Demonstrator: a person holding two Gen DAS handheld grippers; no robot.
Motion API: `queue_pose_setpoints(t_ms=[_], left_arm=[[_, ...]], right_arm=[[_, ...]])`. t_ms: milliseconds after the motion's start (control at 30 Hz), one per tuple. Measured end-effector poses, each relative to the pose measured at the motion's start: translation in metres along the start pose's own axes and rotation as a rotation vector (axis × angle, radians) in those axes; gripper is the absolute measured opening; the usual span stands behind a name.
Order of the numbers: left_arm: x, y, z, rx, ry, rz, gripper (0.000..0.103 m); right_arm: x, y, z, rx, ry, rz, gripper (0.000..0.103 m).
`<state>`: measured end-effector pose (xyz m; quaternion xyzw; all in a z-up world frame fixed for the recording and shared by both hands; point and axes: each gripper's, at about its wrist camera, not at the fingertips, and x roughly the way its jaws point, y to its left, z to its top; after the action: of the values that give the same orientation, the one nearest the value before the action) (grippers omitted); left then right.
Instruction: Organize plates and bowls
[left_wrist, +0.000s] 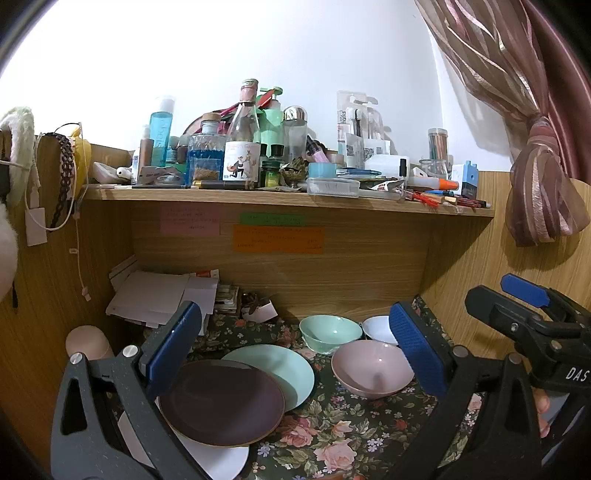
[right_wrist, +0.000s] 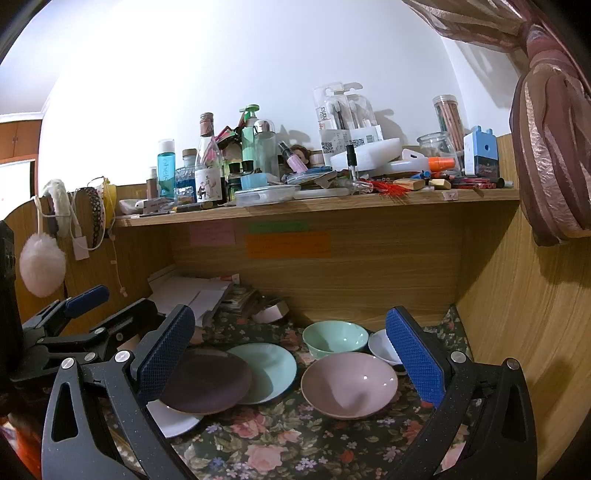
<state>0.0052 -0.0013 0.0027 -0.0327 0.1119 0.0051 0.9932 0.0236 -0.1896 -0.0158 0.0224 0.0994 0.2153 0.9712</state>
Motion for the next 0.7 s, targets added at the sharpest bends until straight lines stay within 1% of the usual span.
queue_pose_setpoints(t_ms=[700], left_arm=[[0.0080, -0.0046, 0.0014, 0.004, 0.003, -0.001, 0.103]], right_arm=[[0.0025, 0.0011, 0.0011, -0.002, -0.002, 0.001, 0.103]])
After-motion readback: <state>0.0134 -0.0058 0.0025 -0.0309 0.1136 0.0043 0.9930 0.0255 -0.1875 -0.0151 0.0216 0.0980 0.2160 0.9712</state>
